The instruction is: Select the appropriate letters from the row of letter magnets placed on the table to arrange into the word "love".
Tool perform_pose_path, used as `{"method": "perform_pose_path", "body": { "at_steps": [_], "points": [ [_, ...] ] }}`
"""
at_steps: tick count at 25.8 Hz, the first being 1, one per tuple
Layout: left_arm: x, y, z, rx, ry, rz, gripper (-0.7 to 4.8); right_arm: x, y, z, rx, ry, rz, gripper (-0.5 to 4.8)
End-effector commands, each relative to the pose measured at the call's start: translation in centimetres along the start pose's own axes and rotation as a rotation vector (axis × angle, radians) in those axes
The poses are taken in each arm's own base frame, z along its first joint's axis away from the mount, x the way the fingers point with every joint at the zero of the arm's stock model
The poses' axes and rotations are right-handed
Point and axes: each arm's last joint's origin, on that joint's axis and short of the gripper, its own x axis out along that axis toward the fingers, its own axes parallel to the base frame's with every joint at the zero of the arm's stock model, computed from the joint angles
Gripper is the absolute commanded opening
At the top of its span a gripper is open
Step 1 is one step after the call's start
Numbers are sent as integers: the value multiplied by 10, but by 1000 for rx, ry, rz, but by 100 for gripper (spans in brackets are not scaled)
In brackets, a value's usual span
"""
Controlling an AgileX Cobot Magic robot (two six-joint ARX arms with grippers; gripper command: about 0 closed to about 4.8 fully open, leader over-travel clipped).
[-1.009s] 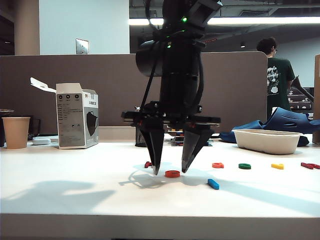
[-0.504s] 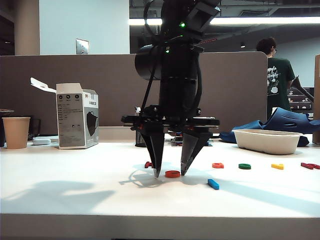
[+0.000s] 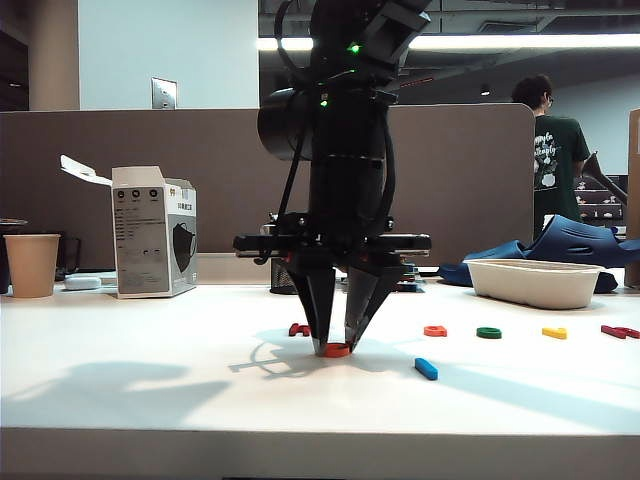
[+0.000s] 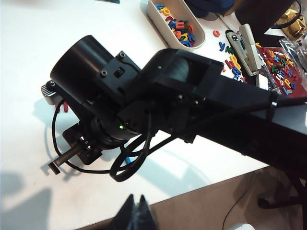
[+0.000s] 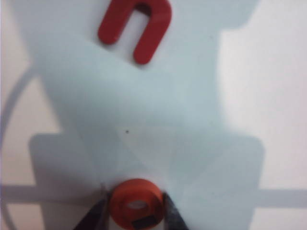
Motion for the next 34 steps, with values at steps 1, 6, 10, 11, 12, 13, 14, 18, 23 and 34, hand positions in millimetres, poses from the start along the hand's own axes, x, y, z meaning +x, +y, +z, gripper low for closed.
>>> {"method": "perform_pose_path", "body": {
  "at_steps": [1,6,10,11,12,13,14,18,23,34],
  "points": [
    [-1,0,1,1,-10,-4,-4,13,1,-4,-4,54,12,92],
    [-1,0,1,1,-10,-4,-4,13,1,-4,-4,54,12,91],
    [-1,0,1,1,-10,-4,-4,13,1,-4,-4,54,12,92],
    [-1,0,1,1,-10,-4,-4,13,1,-4,-4,54,12,94],
    [-1,0,1,1,-10,-4,-4,13,1,-4,-4,55,11,94],
    [-1,0,1,1,-10,-4,-4,13,1,-5,-4,56,11,94],
    [-1,0,1,1,-10,-4,-4,13,1,-5,-4,62,10,94],
    [-1,0,1,1,-9,-4,-4,11,-2,-3,4,40,-7,94],
    [-1,0,1,1,-8,-5,-4,-3,-7,-2,9,-11,-59,94],
    [-1,0,1,1,-8,-5,-4,-38,-22,-2,47,-99,-93,94]
  ]
}}
